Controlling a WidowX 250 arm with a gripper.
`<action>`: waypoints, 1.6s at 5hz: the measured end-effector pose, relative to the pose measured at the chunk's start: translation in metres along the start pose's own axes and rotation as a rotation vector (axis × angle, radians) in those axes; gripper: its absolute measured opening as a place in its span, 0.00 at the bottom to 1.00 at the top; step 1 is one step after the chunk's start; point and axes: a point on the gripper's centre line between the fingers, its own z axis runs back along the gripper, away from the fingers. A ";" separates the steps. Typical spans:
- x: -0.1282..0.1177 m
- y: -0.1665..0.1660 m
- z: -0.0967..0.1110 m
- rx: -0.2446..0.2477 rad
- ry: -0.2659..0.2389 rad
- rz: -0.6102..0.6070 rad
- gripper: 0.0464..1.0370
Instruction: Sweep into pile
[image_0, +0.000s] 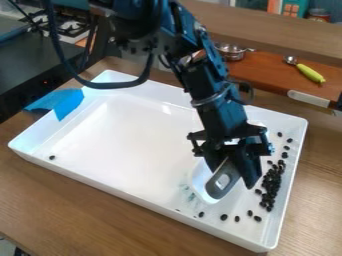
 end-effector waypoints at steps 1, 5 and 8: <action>-0.005 0.005 0.011 -0.099 -0.023 -0.025 0.45; 0.000 0.076 0.114 -0.182 -0.123 -0.083 0.45; 0.010 0.128 0.110 -0.249 0.015 -0.160 0.45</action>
